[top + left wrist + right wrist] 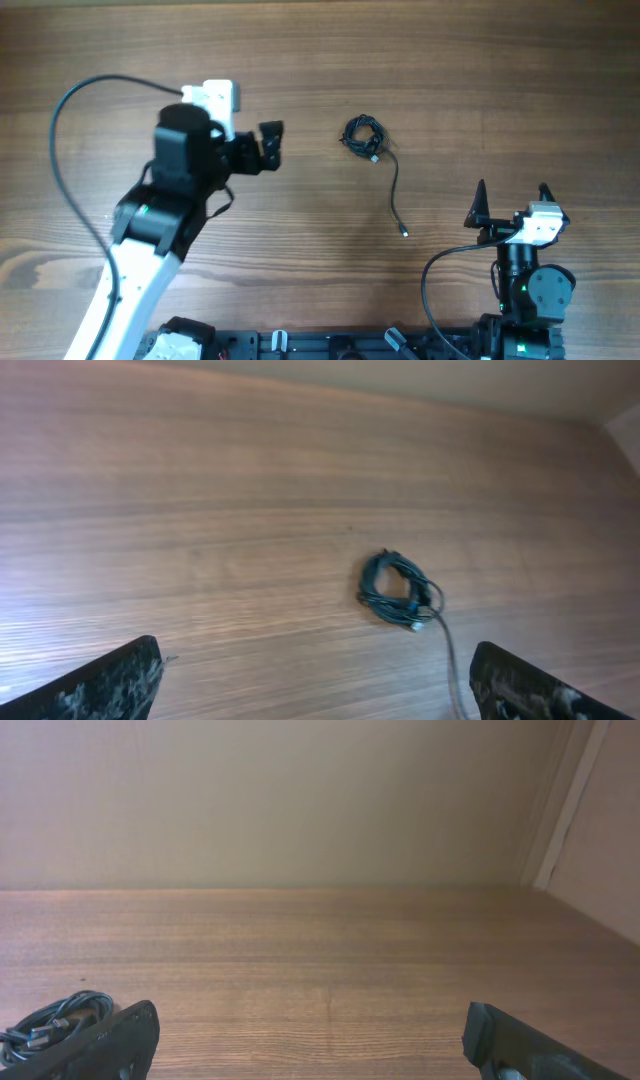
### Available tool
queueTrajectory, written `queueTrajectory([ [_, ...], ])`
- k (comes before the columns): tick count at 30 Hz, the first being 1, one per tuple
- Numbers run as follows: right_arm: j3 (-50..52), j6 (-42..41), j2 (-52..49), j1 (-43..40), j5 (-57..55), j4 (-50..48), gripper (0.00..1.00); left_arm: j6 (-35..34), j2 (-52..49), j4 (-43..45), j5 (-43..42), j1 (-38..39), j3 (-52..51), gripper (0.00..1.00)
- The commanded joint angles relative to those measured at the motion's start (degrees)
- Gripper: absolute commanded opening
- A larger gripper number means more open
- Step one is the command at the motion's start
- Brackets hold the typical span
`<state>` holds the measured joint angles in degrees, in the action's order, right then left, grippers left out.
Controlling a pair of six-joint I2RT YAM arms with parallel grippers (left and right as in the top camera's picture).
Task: Untangle cables
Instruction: 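Reach the left gripper forward to the coiled black cable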
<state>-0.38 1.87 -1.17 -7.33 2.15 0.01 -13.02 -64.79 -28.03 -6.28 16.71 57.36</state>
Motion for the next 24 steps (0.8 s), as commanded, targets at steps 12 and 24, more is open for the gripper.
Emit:
queueTrajectory([
  [12, 0.09, 1.11, 0.2, -0.24, 0.9, -0.11, 1.0, -3.74, -29.22, 0.13, -7.61, 11.93, 20.37, 1.0],
  [24, 0.09, 1.11, 0.2, -0.24, 0.9, -0.09, 1.0, -3.98, -44.0, 6.49, -0.31, 13.66, 20.35, 0.83],
])
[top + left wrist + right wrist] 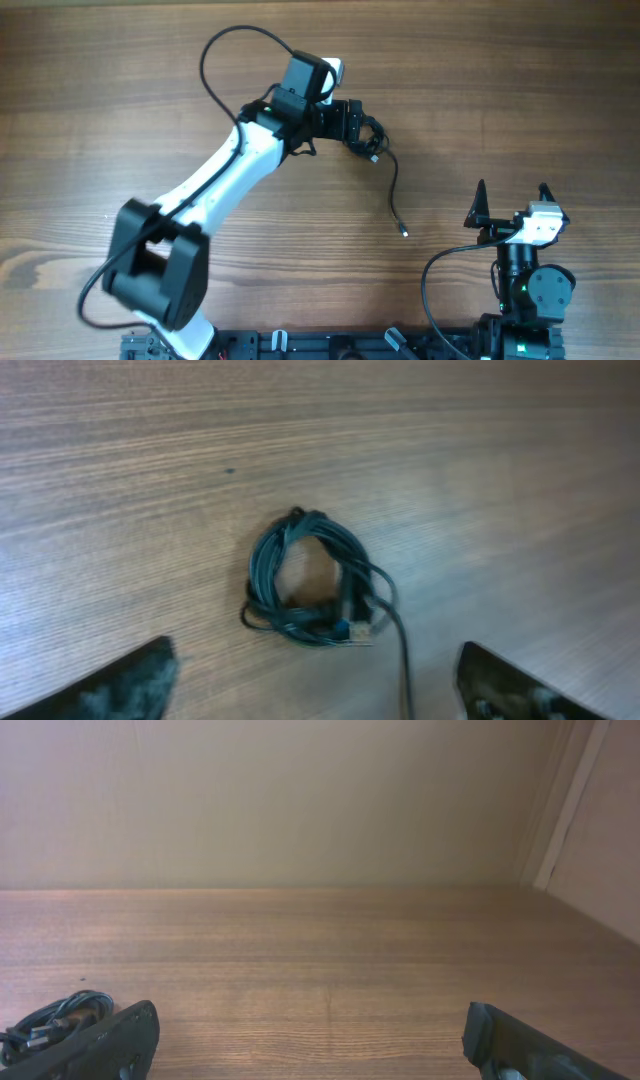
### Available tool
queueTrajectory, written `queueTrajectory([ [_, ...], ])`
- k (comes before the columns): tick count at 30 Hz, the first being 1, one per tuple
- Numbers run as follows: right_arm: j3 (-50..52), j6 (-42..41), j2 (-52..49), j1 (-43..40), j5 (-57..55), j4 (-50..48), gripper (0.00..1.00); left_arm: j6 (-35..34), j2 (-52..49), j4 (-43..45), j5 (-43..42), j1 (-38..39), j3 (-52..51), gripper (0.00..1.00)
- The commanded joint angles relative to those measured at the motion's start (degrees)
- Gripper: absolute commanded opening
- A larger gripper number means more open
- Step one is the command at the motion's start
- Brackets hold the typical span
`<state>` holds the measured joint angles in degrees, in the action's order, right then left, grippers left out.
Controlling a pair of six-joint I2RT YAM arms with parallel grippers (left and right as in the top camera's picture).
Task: Untangle cables
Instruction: 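Reach the left gripper forward to the coiled black cable, then grasp the black cable coil with the left gripper and lift it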
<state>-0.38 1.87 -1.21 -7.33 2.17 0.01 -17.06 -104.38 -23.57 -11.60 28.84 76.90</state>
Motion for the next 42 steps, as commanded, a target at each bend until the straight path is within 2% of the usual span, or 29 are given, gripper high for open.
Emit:
queueTrajectory([
  [1, 0.09, 1.11, 0.24, -0.24, 0.87, -0.09, 1.0, 0.09, -5.62, 2.73, 6.82, 2.01, 0.83, 0.82],
  [8, 0.09, 1.11, 0.24, -0.24, 0.87, -0.11, 1.0, 0.33, -14.73, 10.36, 15.3, 5.18, 0.81, 0.75],
  [10, 0.09, 1.11, 0.24, -0.24, 0.87, -0.09, 1.0, 0.31, -16.85, 10.75, 18.14, 5.46, 0.81, 0.65],
  [14, 0.09, 1.11, 0.24, -0.24, 0.87, -0.09, 1.0, 0.28, -18.6, 7.21, 21.92, 5.33, 0.79, 0.2],
  [16, 0.09, 1.11, 0.24, -0.24, 0.87, -0.11, 1.0, 0.28, -18.1, 3.78, 23.89, 5.35, 0.81, 0.04],
  [23, 0.09, 1.09, 0.24, -0.24, 0.87, -0.11, 1.0, 0.26, -9.6, -11.65, 26.67, 5.35, 0.81, 0.04],
  [30, 0.09, 1.09, 0.24, -0.24, 0.87, -0.09, 1.0, 0.57, 1.4, -22.45, 26.67, 5.33, 0.81, 0.06],
  [36, 0.09, 1.09, 0.24, -0.24, 0.87, -0.09, 1.0, 14.19, 5.75, -23.54, 25.92, 5.33, 0.81, 0.04],
  [40, 0.09, 1.11, 0.24, -0.24, 0.87, -0.09, 1.0, 31.61, 5.9, -27.28, 19.02, 5.35, 0.81, 0.04],
  [42, 0.09, 1.09, 0.24, -0.24, 0.87, -0.11, 1.0, 36.61, 5.9, -29.09, 18.32, 5.35, 0.81, 0.13],
])
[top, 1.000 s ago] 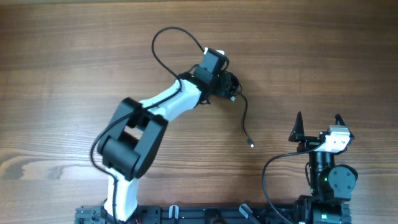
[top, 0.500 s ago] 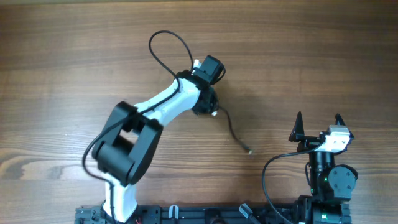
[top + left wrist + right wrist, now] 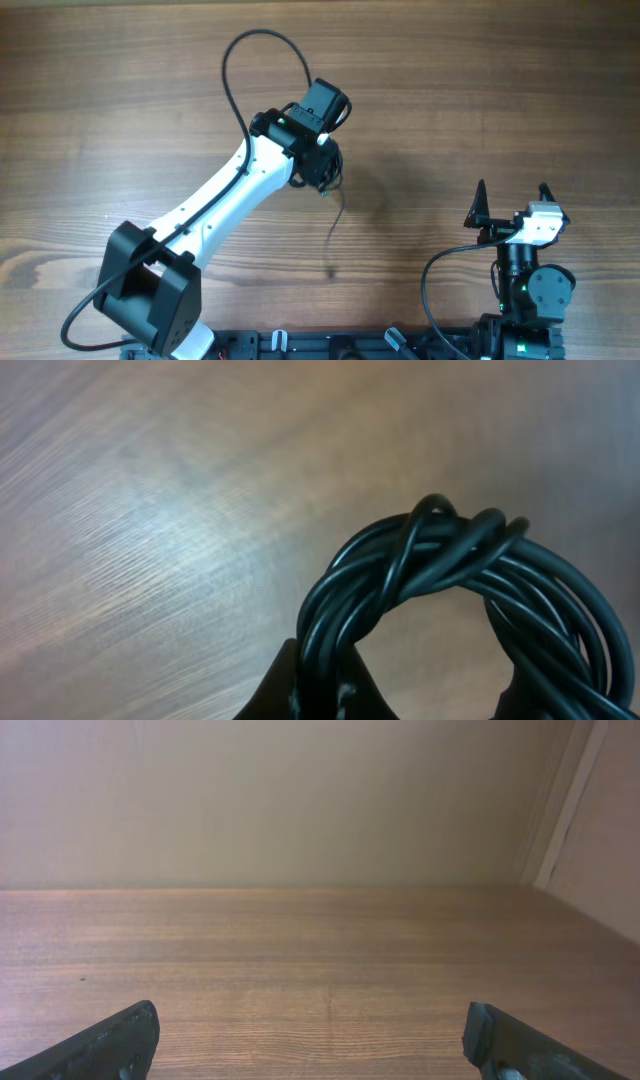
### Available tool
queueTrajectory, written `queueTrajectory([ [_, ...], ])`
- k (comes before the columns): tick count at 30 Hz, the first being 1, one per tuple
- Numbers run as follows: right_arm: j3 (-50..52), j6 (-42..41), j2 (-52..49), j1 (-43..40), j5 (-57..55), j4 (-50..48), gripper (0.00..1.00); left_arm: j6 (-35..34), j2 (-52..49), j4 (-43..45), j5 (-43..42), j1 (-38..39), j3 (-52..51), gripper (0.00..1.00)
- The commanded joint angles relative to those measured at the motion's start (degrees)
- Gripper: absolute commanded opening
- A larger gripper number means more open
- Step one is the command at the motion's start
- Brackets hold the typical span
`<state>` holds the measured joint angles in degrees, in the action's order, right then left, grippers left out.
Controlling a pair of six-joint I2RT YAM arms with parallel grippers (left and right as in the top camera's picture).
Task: Untangle cables
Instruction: 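Grasp the black cable coil with the left gripper and lift it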
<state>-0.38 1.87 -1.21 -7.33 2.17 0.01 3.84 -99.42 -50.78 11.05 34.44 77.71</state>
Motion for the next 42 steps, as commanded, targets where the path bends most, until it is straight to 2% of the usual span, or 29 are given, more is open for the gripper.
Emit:
queueTrajectory([
  [1, 0.09, 1.09, 0.24, -0.24, 0.87, -0.09, 1.0, 16.7, 0.94, -2.29, -4.04, -0.26, 0.0, 0.28],
  [2, 0.09, 1.11, 0.24, -0.24, 0.87, -0.11, 1.0, 16.79, 0.94, -2.38, -3.65, -0.28, 0.0, 0.4],
  [3, 0.09, 1.11, 0.24, -0.24, 0.87, -0.09, 1.0, 16.76, 0.94, -2.43, -3.61, -0.31, 0.0, 0.67],
  [4, 0.09, 1.11, 0.24, -0.24, 0.87, -0.11, 1.0, 16.76, 0.94, -2.43, -3.61, -0.31, 0.0, 1.0],
  [9, 0.09, 1.09, 0.24, -0.24, 0.87, -0.09, 1.0, 14.88, 0.94, -1.97, -3.58, -0.31, 0.0, 1.0],
  [12, 0.09, 1.11, 0.24, -0.24, 0.87, -0.09, 1.0, 4.17, 0.94, -0.52, -3.52, -0.66, -0.02, 1.0],
  [17, 0.09, 1.11, 0.24, -0.24, 0.87, -0.09, 1.0, -31.87, 0.94, -0.31, -3.56, -4.09, -0.02, 1.0],
  [19, 0.09, 1.09, 0.24, -0.24, 0.87, -0.09, 1.0, -41.05, 0.94, 0.11, -3.56, -5.6, -0.02, 1.0],
  [21, 0.09, 1.11, 0.24, -0.24, 0.87, -0.09, 1.0, -43.21, 0.94, 2.91, -3.58, -6.38, -0.02, 1.0],
  [27, 0.09, 1.11, 0.24, -0.24, 0.87, -0.09, 1.0, -41.42, 1.07, 2.64, -3.52, -6.71, -0.02, 1.0],
  [33, 0.09, 1.09, 0.24, -0.24, 0.87, -0.09, 1.0, -42.29, 2.73, -2.97, -3.56, -9.49, 0.0, 1.0],
  [35, 0.09, 1.09, 0.24, -0.24, 0.87, -0.11, 1.0, -45.18, 2.99, -6.21, -4.2, -10.86, 0.0, 1.0],
  [39, 0.09, 1.11, 0.24, -0.24, 0.87, -0.09, 1.0, -46.56, 2.82, -8.61, -9.22, -12.22, -0.66, 0.95],
  [42, 0.09, 1.11, 0.24, -0.24, 0.87, -0.09, 1.0, -49.79, 2.4, -5.73, -11.74, -11.65, -2.86, 0.85],
])
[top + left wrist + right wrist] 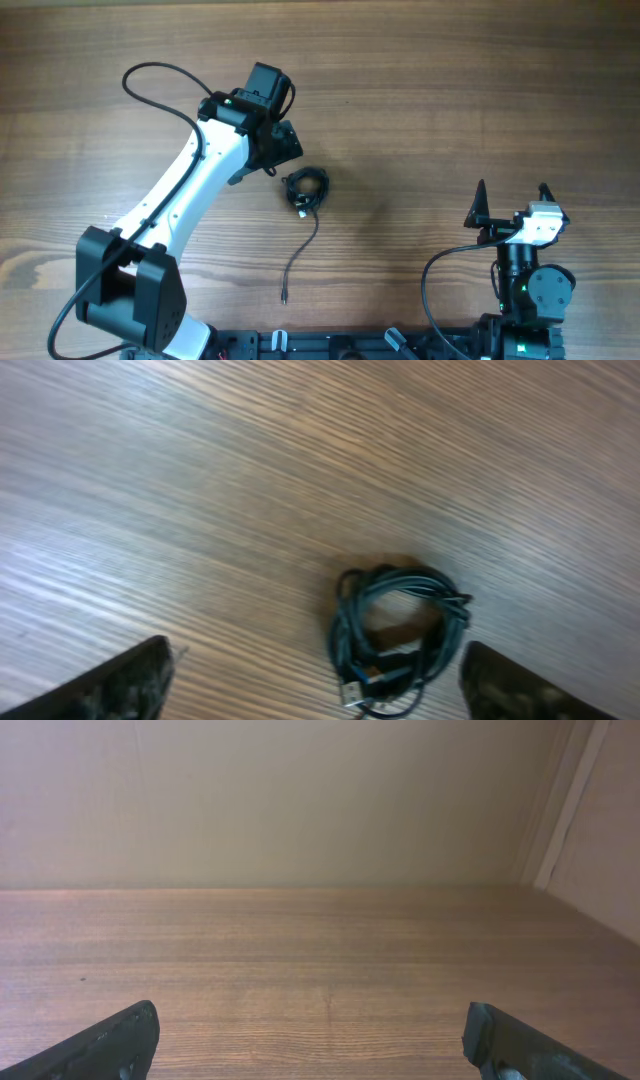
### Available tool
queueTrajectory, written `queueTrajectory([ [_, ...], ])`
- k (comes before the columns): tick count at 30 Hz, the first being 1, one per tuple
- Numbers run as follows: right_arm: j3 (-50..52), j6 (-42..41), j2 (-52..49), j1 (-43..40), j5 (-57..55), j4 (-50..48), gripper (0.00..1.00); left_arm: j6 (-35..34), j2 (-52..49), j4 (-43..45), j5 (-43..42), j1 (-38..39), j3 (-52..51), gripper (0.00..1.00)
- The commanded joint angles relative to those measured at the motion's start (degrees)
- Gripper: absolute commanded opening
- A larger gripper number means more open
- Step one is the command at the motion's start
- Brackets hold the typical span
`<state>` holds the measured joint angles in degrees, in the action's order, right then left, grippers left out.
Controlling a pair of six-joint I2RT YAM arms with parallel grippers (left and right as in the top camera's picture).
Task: Untangle cables
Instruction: 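Grasp the black cable coil with the left gripper and lift it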
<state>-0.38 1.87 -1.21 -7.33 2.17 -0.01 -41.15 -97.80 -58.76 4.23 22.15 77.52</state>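
A black cable lies on the wooden table as a small tangled coil [306,188] with a loose tail [298,258] running down toward the front edge. In the left wrist view the coil [398,625] rests between and just beyond the fingers, a USB plug showing at its lower side. My left gripper [283,146] hovers open just up and left of the coil, holding nothing. My right gripper [511,204] stands open at the front right, far from the cable, with bare table between its fingers [112,1042].
The left arm's own black supply cable [150,78] loops over the table at the back left. A wall [300,800] rises behind the table in the right wrist view, with a corner post at the right.
My left gripper was shut on the coil, held near the table's middle. Now it is open and the coil lies on the table a little lower left, tail trailing toward the front.
The coil first lay right of centre with my left gripper open well to its left. The gripper then stood open at the coil, later shut on it and carried leftward. Now the coil lies released near the centre. The right arm has stayed still.
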Motion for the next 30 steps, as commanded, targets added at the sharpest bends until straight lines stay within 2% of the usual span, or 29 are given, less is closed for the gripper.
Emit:
queueTrajectory([
  [1, 0.09, 1.09, 0.24, -0.24, 0.87, -0.07, 1.0, -7.23, 0.48, 3.43, -5.97, 1.03, -3.78, 0.84],
  [5, 0.09, 1.11, 0.24, -0.24, 0.87, -0.07, 1.0, -13.44, -1.49, 6.75, -7.69, 2.6, -8.26, 0.82],
  [8, 0.09, 1.11, 0.24, -0.24, 0.87, -0.07, 1.0, -13.33, -3.32, 9.22, -8.07, 4.02, -10.14, 0.75],
  [9, 0.09, 1.11, 0.24, -0.24, 0.87, -0.07, 1.0, -13.33, -3.85, 10.05, -8.09, 4.74, -10.56, 0.71],
  [14, 0.09, 1.09, 0.24, -0.24, 0.87, -0.09, 1.0, -13.35, -7.15, 13.94, -6.54, 8.04, -13.03, 0.63],
  [18, 0.09, 1.11, 0.24, -0.24, 0.87, -0.07, 1.0, -13.35, -8.33, 14.49, -0.17, 8.13, -13.14, 0.63],
  [23, 0.09, 1.11, 0.24, -0.24, 0.87, -0.07, 1.0, -13.03, -8.33, 14.73, 2.34, 7.85, -13.14, 0.63],
  [26, 0.09, 1.09, 0.24, -0.24, 0.87, -0.07, 0.99, -9.18, -8.35, 15.58, 2.34, 7.85, -13.14, 0.62],
  [30, 0.09, 1.09, 0.24, -0.24, 0.87, -0.07, 1.0, -6.99, -8.35, 16.85, 2.71, 7.85, -13.14, 0.46],
])
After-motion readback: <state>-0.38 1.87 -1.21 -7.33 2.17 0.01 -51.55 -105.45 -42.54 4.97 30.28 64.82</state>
